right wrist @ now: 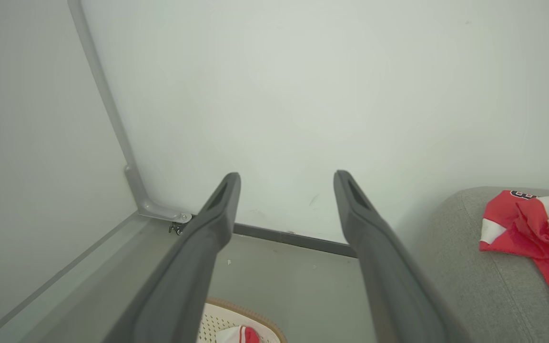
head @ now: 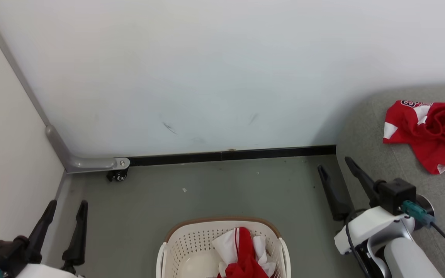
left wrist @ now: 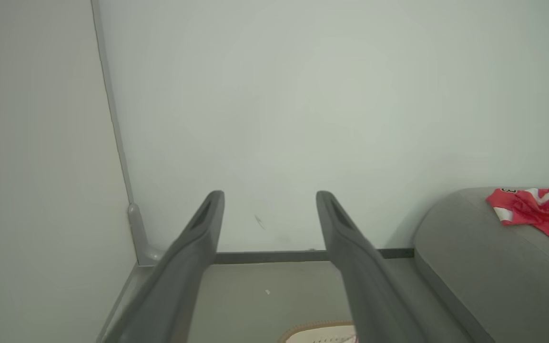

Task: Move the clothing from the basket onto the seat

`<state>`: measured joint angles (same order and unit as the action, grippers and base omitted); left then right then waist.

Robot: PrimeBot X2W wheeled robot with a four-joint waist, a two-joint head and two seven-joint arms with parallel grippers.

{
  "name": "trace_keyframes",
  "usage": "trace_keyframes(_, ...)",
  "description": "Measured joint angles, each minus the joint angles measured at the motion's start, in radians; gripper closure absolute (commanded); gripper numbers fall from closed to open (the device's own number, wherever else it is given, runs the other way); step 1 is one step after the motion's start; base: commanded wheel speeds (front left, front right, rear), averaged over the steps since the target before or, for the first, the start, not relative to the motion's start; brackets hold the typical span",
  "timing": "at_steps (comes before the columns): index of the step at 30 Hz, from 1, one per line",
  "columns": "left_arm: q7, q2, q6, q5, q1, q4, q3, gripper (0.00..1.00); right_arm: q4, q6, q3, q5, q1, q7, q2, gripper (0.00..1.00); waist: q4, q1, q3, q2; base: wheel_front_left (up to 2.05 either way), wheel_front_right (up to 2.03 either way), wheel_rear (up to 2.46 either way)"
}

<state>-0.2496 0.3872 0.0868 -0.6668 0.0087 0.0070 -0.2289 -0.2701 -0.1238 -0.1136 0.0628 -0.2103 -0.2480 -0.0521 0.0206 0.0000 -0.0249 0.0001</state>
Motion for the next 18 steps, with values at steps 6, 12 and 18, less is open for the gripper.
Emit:
trace_keyframes(6, 0.0, -0.003, 0.0, 0.025, 0.035, 0.01, 0.002, 0.0, 0.023, 0.0, 0.003, -0.001, 0.051, 0.0, 0.002, 0.0, 0.0, 0.0, -0.031, 0.0, 0.0, 0.0, 0.0)
trace_keyframes(12, 0.0, -0.016, 0.0, 0.025, 0.065, 0.012, 0.007, 0.0, 0.041, 0.0, 0.008, -0.001, 0.09, 0.0, 0.004, 0.0, -0.001, 0.0, -0.053, 0.0, 0.0, 0.0, 0.0)
trace_keyframes(18, 0.0, -0.034, 0.0, 0.025, 0.085, 0.013, 0.017, 0.0, 0.053, 0.0, 0.005, -0.003, 0.121, 0.0, 0.006, 0.0, -0.002, 0.0, -0.066, 0.0, 0.0, 0.0, 0.0)
